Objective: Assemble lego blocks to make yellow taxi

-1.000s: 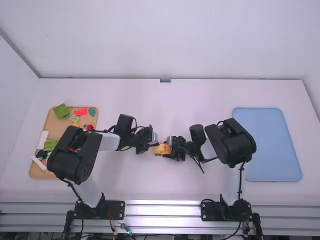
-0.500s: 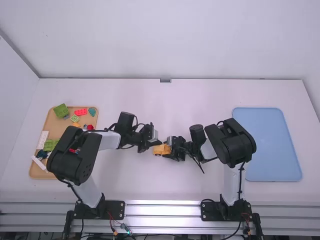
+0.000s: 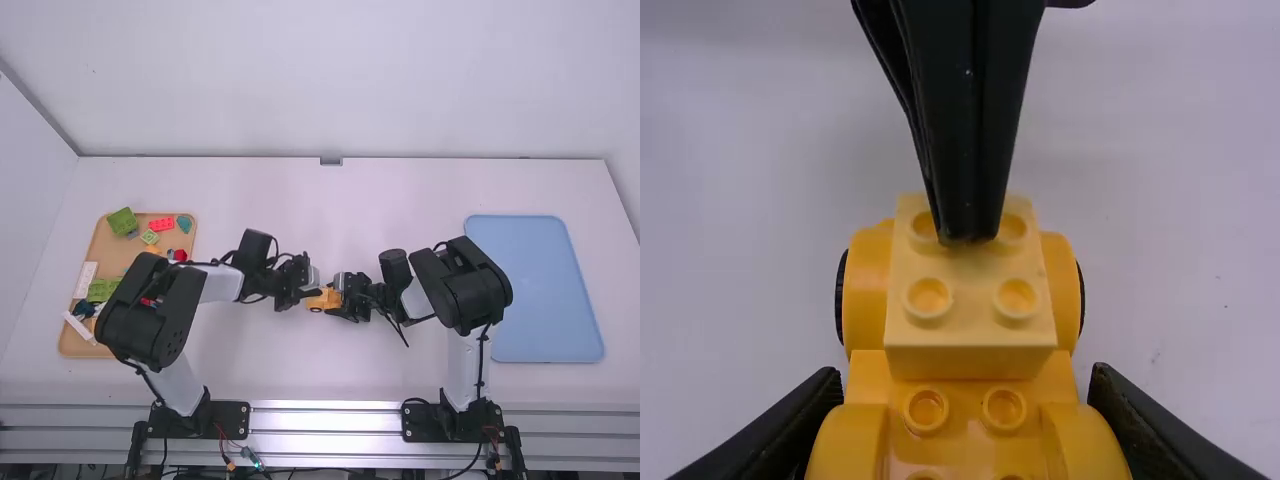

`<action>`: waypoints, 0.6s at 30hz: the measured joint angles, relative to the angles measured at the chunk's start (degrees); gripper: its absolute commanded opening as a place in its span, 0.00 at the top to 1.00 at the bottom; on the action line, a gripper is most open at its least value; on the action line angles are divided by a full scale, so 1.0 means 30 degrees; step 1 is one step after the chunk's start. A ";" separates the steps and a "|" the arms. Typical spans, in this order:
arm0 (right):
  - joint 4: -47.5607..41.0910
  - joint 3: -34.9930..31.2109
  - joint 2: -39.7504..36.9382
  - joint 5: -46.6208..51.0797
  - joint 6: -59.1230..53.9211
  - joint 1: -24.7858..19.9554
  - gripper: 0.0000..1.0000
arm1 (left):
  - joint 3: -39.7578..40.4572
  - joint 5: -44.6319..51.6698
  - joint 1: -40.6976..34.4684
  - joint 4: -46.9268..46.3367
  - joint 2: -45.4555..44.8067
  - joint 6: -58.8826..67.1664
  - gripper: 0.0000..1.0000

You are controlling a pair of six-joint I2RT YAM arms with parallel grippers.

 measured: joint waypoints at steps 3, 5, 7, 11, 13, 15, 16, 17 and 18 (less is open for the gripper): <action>-0.0007 -0.0007 0.0000 0.0015 0.0000 0.0000 0.48 | -0.0066 0.0000 -0.0007 0.0270 0.0000 0.0000 0.98; -0.0007 0.0000 0.0000 0.0029 0.0007 -0.0007 0.48 | -0.0066 -0.0015 0.0000 0.0357 0.0007 0.0000 0.98; 0.0000 -0.0007 0.0000 0.0044 0.0000 -0.0007 0.48 | -0.0066 -0.0015 0.0000 0.0364 0.0058 0.0000 0.98; 0.0000 -0.0007 0.0000 0.0022 -0.0015 -0.0007 0.48 | -0.0051 -0.0022 0.0000 0.0146 0.0255 0.0000 0.98; 0.0000 -0.0007 0.0000 0.0015 0.0000 -0.0007 0.48 | 0.0080 -0.0095 0.0000 -0.0233 0.0255 0.0058 0.98; -0.0007 -0.0007 0.0000 0.0015 0.0000 -0.0007 0.48 | 0.0131 -0.0102 0.0022 -0.0393 0.0255 0.0204 0.98; -0.0007 -0.0007 0.0000 0.0007 0.0000 -0.0007 0.48 | 0.0153 -0.0102 0.0073 -0.0488 0.0255 0.0270 0.98; -0.0007 0.0000 0.0000 0.0007 -0.0007 -0.0007 0.48 | 0.0153 -0.0102 0.0073 -0.0503 0.0255 0.0306 0.98; -0.0007 -0.0007 0.0000 -0.0007 -0.0015 -0.0007 0.48 | 0.0153 -0.0109 0.0073 -0.0568 0.0255 0.0372 0.98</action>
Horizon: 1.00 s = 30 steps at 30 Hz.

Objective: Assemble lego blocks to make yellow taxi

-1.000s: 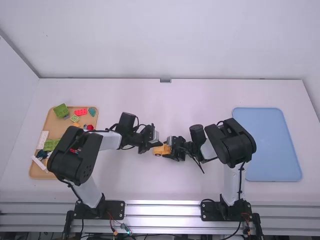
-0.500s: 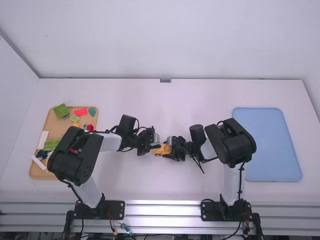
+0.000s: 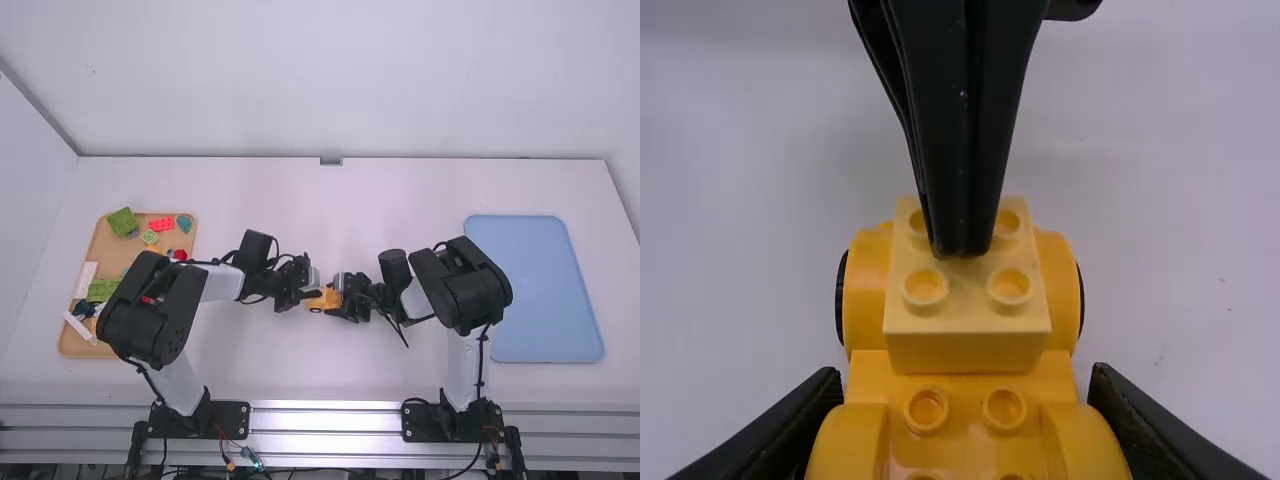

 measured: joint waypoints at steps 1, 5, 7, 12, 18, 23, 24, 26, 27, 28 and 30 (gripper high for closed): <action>0.0000 0.0000 0.0000 0.0000 -0.0007 0.0000 0.48 | 0.0000 0.0000 -0.0007 -0.0015 0.0000 0.0000 0.98; 0.0000 0.0000 0.0000 -0.0015 -0.0066 0.0007 0.48 | 0.0080 0.0051 -0.0095 -0.0138 0.0080 0.0291 0.98; -0.0015 0.0000 0.0000 0.0000 -0.0051 0.0000 0.48 | 0.0175 0.0262 -0.0095 -0.0131 0.0299 0.0408 0.98; -0.0029 0.0000 0.0000 -0.0058 -0.0058 0.0000 0.48 | 0.0255 0.0466 -0.0087 -0.0153 0.0444 0.0641 0.98; -0.0022 0.0000 0.0000 -0.0051 -0.0058 0.0000 0.47 | 0.0248 0.0605 0.0044 0.0095 0.0474 0.0648 0.98; -0.0058 0.0000 0.0000 -0.0051 -0.0117 0.0073 0.47 | 0.0291 0.1231 0.1013 -0.1858 -0.0386 0.0743 0.73; -0.0066 0.0000 0.0000 -0.0073 -0.0117 0.0073 0.46 | 0.0415 0.1603 0.1851 -0.2404 -0.1377 0.0408 0.01; -0.0066 0.0007 0.0000 -0.0051 -0.0124 0.0073 0.47 | 0.0714 0.1829 0.2630 -0.2579 -0.2382 -0.0117 0.01; -0.0058 0.0007 0.0000 -0.0066 -0.0117 0.0073 0.47 | 0.1020 0.1880 0.3300 -0.2601 -0.3279 -0.0707 0.01; -0.0051 0.0000 0.0000 -0.0044 -0.0117 0.0073 0.46 | 0.1297 0.1953 0.3854 -0.2601 -0.3985 -0.1260 0.01; 0.0000 0.0000 0.0000 -0.0015 -0.0117 0.0073 0.44 | 0.1727 0.2055 0.5005 -0.2557 -0.5311 -0.2433 0.01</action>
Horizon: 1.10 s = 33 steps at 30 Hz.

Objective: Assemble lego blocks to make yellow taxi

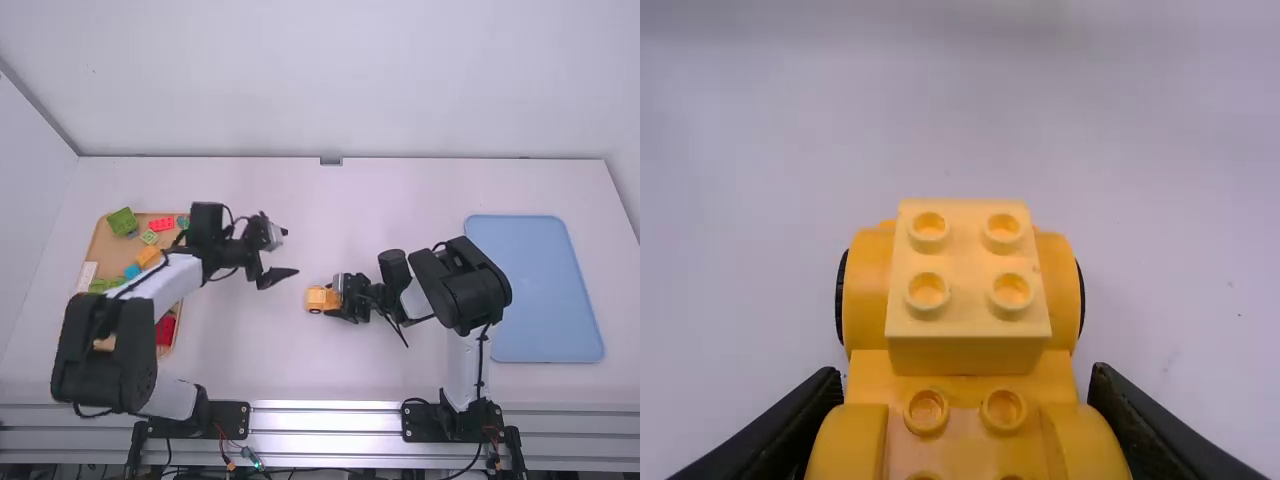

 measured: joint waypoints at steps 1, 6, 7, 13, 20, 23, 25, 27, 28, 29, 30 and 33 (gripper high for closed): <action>0.0000 0.0000 0.0000 0.0022 0.0015 0.0000 0.42 | 0.0102 0.0066 0.0597 -0.0015 -0.0648 -0.0678 0.01; 0.0080 0.0000 -0.0007 0.0386 0.0328 0.0000 0.36 | 0.0102 -0.0036 0.2528 -0.0153 -0.2171 -0.4000 0.01; -0.0015 0.0000 -0.0051 0.0466 0.0379 0.0000 0.31 | 0.0095 -0.0408 0.3067 -0.0233 -0.2361 -0.5370 0.01; -0.1763 0.0000 -0.1049 0.1129 0.0437 0.0000 0.08 | 0.0095 -0.2244 0.3781 -0.0335 -0.2412 -0.8699 0.01; -0.5705 -0.0015 -0.4073 0.2455 0.0357 0.0000 0.01 | 0.0095 -0.4211 0.3781 -0.0794 -0.2412 -0.9661 0.01; -0.7861 -0.0022 -0.5967 0.3468 0.0284 0.0000 0.01 | 0.0095 -0.4925 0.3781 -0.1093 -0.2412 -0.9879 0.01; -0.9887 -0.0022 -0.7512 0.4393 -0.0168 0.0000 0.01 | 0.0095 -0.5595 0.3781 -0.1188 -0.2412 -1.0331 0.01; -1.0907 -0.0015 -0.8444 0.4969 -0.0532 0.0000 0.01 | 0.0095 -0.6390 0.3796 -0.1246 -0.2412 -1.1060 0.01; -1.1628 -0.0015 -0.9275 0.5450 -0.0758 0.0000 0.01 | 0.0095 -0.7475 0.3876 -0.1406 -0.2412 -1.2043 0.01; -1.2080 -0.0022 -0.9989 0.5872 -0.0889 0.0000 0.01 | 0.0095 -0.8327 0.3942 -0.1639 -0.2412 -1.2764 0.01; -1.2262 -0.0022 -1.0411 0.6113 -0.0991 0.0000 0.01 | 0.0095 -0.9151 0.4058 -0.1916 -0.2412 -1.3457 0.01; -1.2721 -0.0022 -1.2138 0.7067 -0.1224 0.0000 0.01 | 0.0095 -1.1504 0.4852 -0.2929 -0.2412 -1.5613 0.01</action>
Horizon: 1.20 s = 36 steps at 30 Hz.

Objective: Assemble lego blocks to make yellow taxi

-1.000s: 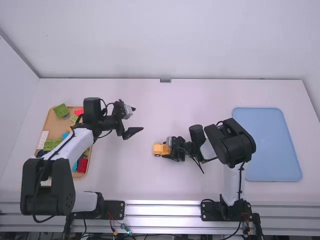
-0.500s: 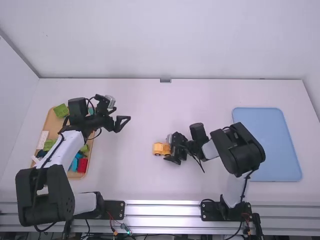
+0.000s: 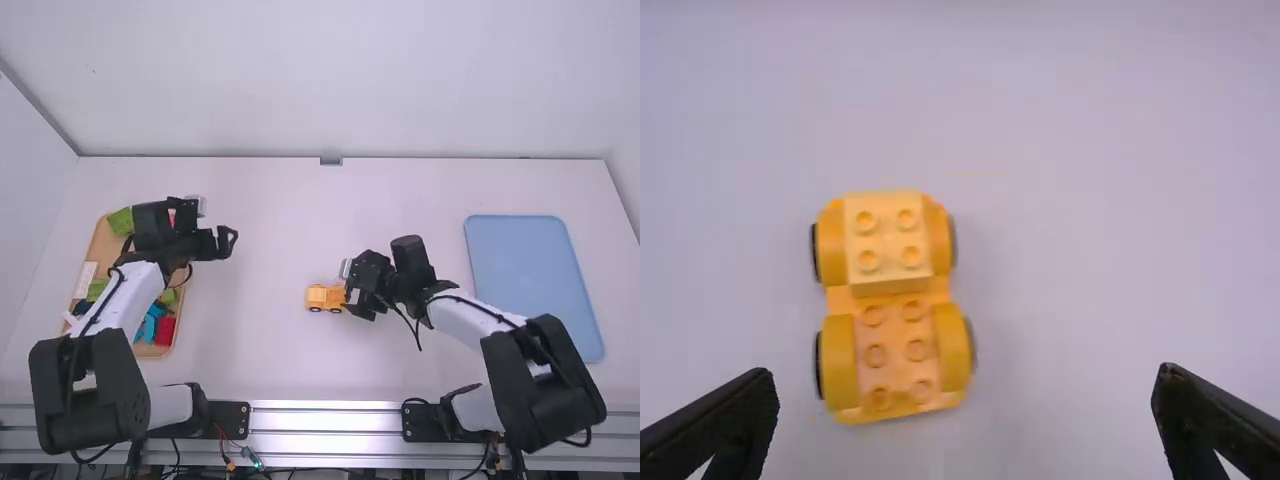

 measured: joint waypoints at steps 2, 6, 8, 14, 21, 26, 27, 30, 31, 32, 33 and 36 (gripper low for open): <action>-0.0029 0.0000 -0.0663 0.0350 -0.0080 0.0000 0.01 | 0.0000 -0.0780 0.0699 -0.0576 0.0000 -0.0852 0.01; 0.0291 0.0000 -0.2040 0.0896 -0.0233 0.0000 0.01 | 0.0000 -0.1960 0.2856 -0.1603 -0.0007 -0.1552 0.01; 0.0619 0.0000 -0.2645 0.1100 -0.0262 0.0000 0.01 | 0.0000 -0.2914 0.4758 -0.2273 -0.0007 -0.2142 0.01; 0.1639 0.0000 -0.2783 0.1377 -0.0758 0.0000 0.01 | 0.0051 -0.4983 0.8867 -0.5064 -0.0022 -0.2718 0.01; 0.4597 -0.0015 -0.2790 0.1559 -0.1071 -0.0022 0.01 | 0.4109 -0.5588 1.2065 -0.9938 0.1384 0.0488 0.03; 0.5144 -0.0007 -0.2790 0.1887 -0.0896 -0.0015 0.01 | 0.7439 -0.5836 1.3274 -1.2509 0.4095 0.3832 0.08; 0.5122 -0.0007 -0.2790 0.1967 -0.0699 -0.0022 0.01 | 0.8080 -0.6135 1.3478 -1.2881 0.5034 0.4969 0.10; 0.4991 0.0117 -0.2790 0.1960 -0.0262 -0.0182 0.01 | 0.8531 -0.6834 1.3610 -1.3194 0.6564 0.6448 0.16; 0.4983 0.0226 -0.2798 0.1967 -0.0029 -0.0364 0.01 | 0.8539 -0.7140 1.3602 -1.3223 0.7242 0.7045 0.30; 0.4983 0.0277 -0.2798 0.1967 0.0080 -0.0466 0.01 | 0.8531 -0.7315 1.3602 -1.3223 0.7621 0.7533 0.39; 0.4947 0.0393 -0.2798 0.1960 0.0226 -0.0656 0.01 | 0.8531 -0.7490 1.3566 -1.3158 0.8094 0.8247 0.54; 0.4554 0.0692 -0.2798 0.1967 0.0408 -0.0984 0.01 | 0.8524 -0.7519 1.3566 -1.3165 0.8590 1.0032 0.51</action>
